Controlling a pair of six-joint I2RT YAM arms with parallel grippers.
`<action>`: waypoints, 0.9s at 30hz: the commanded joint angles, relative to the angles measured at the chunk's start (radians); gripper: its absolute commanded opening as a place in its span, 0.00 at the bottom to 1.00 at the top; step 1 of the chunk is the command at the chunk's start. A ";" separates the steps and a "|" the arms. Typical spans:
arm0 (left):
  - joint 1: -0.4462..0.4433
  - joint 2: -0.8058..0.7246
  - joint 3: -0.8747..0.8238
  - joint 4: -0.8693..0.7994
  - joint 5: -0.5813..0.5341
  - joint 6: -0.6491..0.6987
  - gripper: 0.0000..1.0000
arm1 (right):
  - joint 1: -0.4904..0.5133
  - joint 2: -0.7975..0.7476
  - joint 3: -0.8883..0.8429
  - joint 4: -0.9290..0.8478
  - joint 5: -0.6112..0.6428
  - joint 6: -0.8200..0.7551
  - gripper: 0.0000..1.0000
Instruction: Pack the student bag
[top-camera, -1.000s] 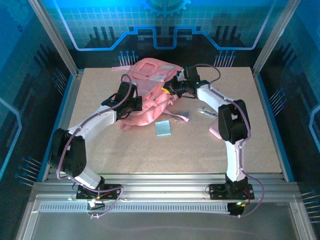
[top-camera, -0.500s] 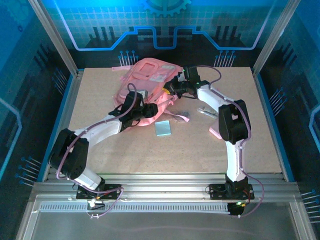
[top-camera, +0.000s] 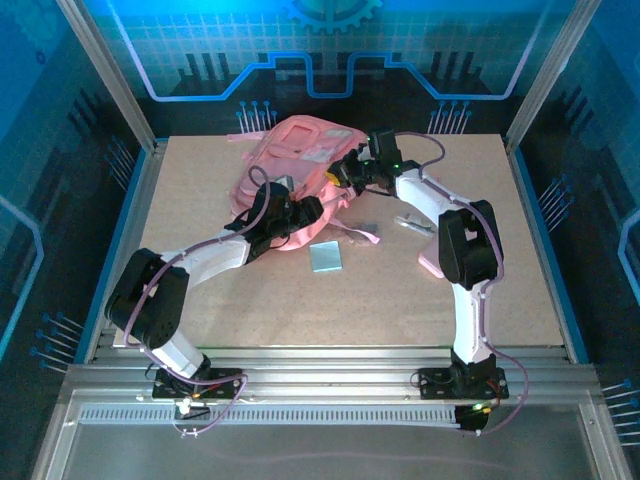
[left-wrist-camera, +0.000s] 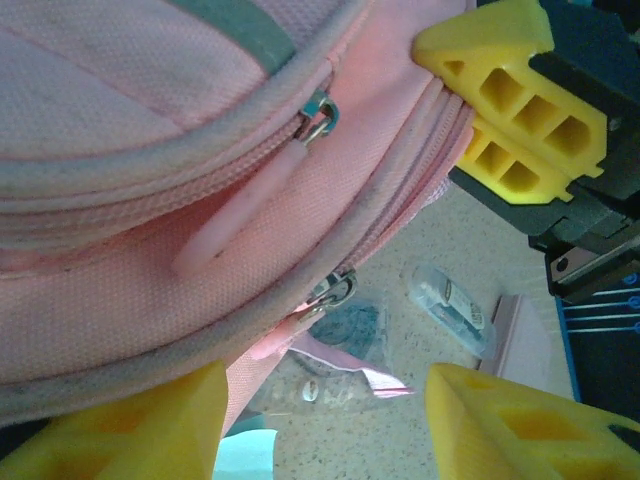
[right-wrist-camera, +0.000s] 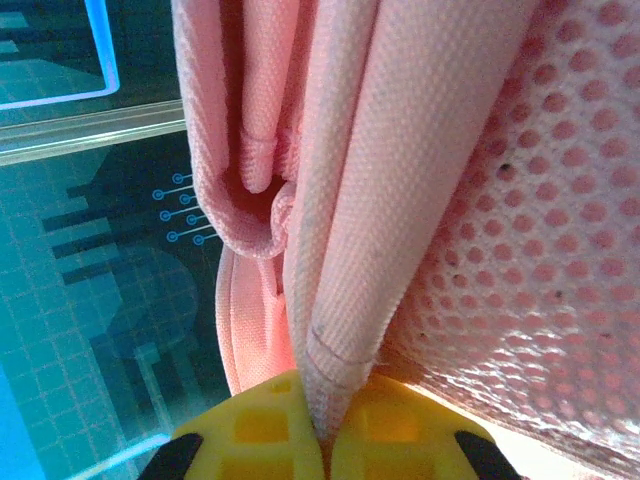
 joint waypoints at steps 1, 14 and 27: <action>-0.025 -0.010 0.049 -0.075 -0.034 -0.085 0.56 | -0.030 -0.058 0.047 0.133 0.007 0.039 0.00; -0.024 0.058 0.063 -0.039 -0.107 -0.111 0.63 | -0.017 -0.074 0.027 0.175 -0.012 0.062 0.00; 0.048 0.150 0.164 0.218 -0.058 0.090 0.57 | -0.014 -0.126 -0.064 0.255 -0.048 0.105 0.00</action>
